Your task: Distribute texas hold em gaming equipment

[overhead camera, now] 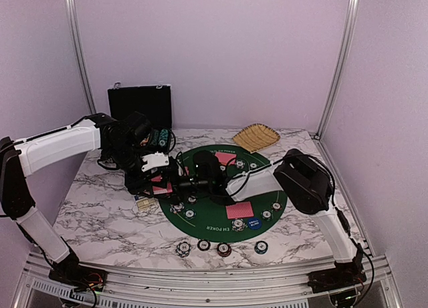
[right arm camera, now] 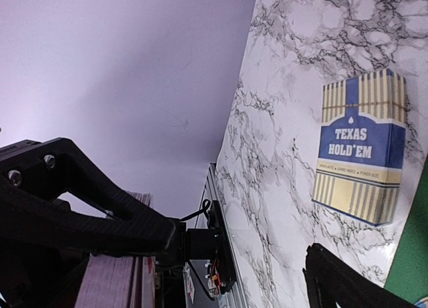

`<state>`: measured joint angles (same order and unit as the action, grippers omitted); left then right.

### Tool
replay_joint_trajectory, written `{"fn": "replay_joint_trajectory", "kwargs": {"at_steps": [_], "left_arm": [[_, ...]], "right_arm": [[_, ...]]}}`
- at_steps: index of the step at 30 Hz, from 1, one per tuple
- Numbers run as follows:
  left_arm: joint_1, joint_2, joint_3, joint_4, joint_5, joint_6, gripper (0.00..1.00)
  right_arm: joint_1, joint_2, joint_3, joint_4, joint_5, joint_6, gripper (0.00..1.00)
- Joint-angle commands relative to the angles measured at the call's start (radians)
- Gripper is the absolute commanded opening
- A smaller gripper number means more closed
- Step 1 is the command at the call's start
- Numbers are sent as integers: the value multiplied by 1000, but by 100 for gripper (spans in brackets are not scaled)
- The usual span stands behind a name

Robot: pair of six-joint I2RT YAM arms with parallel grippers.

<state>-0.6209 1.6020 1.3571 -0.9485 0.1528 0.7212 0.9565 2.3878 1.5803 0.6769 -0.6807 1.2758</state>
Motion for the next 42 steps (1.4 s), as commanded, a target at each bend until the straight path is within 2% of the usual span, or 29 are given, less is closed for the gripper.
{"fn": "replay_joint_trajectory", "kwargs": {"at_steps": [1, 16, 32, 42], "left_arm": [[-2, -33, 24, -19, 15, -1, 0], [-2, -43, 22, -20, 13, 0, 0], [-2, -43, 24, -21, 9, -3, 0], [-2, -41, 24, -22, 5, -3, 0]], "right_arm": [[10, 25, 50, -56, 7, 6, 96], [-40, -85, -86, -86, 46, -48, 84], [-68, -186, -141, -180, 32, -150, 71], [-79, -247, -175, -189, 22, -166, 56]]}}
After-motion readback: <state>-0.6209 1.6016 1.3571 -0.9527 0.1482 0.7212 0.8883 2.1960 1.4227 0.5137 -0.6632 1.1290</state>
